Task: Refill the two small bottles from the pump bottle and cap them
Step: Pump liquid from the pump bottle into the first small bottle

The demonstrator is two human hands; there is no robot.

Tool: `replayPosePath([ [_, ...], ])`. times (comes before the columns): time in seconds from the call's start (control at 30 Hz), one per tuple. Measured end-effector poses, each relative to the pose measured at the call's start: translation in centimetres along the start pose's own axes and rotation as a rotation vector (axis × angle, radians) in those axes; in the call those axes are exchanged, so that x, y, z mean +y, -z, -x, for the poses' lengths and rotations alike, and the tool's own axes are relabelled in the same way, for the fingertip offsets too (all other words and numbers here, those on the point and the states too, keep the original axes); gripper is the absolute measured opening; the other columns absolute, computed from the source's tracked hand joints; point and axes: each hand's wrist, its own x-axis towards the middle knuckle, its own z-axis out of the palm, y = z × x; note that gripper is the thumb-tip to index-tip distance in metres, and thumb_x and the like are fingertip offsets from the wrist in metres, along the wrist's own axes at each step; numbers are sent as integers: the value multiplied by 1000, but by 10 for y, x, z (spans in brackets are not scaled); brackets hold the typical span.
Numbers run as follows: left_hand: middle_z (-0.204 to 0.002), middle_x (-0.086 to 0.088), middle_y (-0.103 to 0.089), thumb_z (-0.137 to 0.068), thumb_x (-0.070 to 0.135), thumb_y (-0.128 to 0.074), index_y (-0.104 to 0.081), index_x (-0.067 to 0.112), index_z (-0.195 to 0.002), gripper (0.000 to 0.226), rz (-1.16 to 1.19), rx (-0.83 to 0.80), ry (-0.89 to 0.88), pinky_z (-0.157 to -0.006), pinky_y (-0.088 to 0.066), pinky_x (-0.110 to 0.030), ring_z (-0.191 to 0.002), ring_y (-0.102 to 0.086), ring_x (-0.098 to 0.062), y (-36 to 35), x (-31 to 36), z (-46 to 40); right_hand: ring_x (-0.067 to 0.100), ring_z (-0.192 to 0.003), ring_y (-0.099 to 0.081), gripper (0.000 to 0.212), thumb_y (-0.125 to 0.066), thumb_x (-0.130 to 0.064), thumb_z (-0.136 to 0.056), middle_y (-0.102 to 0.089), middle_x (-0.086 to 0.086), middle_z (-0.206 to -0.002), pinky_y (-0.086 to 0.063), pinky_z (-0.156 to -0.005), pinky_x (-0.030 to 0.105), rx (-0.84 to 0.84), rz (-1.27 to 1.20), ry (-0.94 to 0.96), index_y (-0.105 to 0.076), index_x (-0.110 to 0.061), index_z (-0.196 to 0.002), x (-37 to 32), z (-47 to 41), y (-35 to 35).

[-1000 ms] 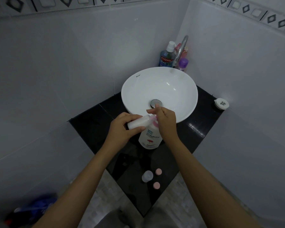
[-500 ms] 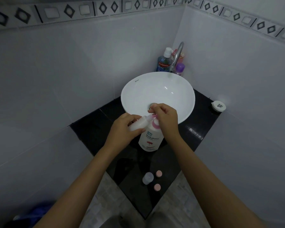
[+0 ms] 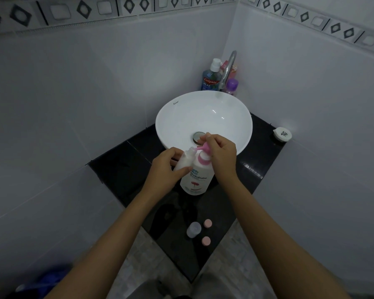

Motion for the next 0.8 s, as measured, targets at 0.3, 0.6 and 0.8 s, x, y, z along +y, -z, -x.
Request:
replayPosePath([
  [0.3, -96, 20, -60, -77, 19, -74, -57, 24, -101, 30, 84, 35, 34, -73, -45, -10, -91, -57, 8, -4, -10, 10, 4, -62, -69, 29, -52, -17, -96, -71, 9, -83, -50, -60, 10, -48, -25, -24, -71, 3, -86, -4, 0, -2],
  [0.6, -96, 6, -69, -70, 11, -79, -64, 17, -94, 29, -11, -154, 145, -81, -49, -12, -89, -63, -2, -14, -77, 49, 17, -65, -65, 34, -51, -17, -96, -67, -5, -53, -50, -52, 10, -89, -40, -105, -70, 1, -73, -8, 1, -3],
  [0.8, -100, -1, -66, -69, 6, -79, -64, 13, -94, 29, -104, -254, 159, -79, -46, -6, -92, -63, -12, -34, -110, 69, 20, -66, -64, 36, -50, -17, -96, -67, -4, -53, -47, -51, 7, -97, -32, -94, -70, 5, -75, -6, -1, -2],
])
